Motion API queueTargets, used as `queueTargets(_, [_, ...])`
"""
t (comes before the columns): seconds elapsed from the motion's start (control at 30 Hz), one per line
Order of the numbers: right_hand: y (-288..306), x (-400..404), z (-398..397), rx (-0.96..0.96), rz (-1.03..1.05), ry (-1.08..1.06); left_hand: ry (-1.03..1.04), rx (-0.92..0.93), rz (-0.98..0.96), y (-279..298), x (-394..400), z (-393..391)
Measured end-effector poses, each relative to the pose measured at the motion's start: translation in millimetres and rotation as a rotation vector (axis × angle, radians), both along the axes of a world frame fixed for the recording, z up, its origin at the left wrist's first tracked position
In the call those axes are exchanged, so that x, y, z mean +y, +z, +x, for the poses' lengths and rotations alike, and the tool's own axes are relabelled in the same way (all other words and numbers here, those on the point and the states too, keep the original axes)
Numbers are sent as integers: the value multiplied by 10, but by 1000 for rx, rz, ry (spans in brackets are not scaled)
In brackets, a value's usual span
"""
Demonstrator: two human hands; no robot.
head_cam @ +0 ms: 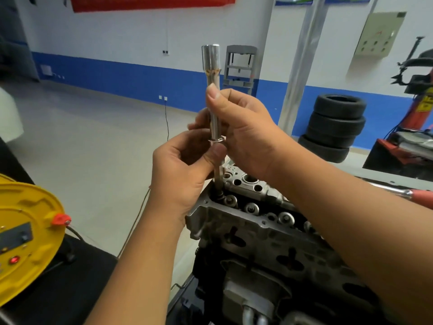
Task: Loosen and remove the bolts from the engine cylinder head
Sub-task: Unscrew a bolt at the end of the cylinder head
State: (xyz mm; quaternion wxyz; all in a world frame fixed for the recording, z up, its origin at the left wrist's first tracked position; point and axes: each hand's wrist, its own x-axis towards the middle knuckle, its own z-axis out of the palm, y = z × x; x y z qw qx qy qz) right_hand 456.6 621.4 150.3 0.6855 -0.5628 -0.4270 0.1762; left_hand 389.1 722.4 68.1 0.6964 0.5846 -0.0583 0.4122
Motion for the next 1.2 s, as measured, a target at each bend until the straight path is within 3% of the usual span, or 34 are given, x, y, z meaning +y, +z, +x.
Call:
queueTargets(0.2, [-10, 32, 12, -7, -9, -57, -165, 69, 36, 45, 29, -54])
queueTargets(0.4, [-1, 4, 30, 173, 37, 16, -22, 68, 187, 22, -43, 1])
queueTargets(0.6, [-104, 13, 90, -2, 15, -53, 19, 58, 150, 5, 6, 21])
queueTargets(0.8, [-54, -62, 106, -85, -43, -27, -248, 130, 186, 133, 129, -5])
queueTargets(0.93, [-14, -52, 30, -120, -104, -11, -185, 124, 156, 134, 135, -12])
queueTargets(1.1, [1, -3, -45, -59, -133, -8, -119, 68, -18, 71, 51, -4])
queueTargets(1.2, [-81, -16, -9, -34, -88, -27, -50, 62, 11, 29, 14, 17])
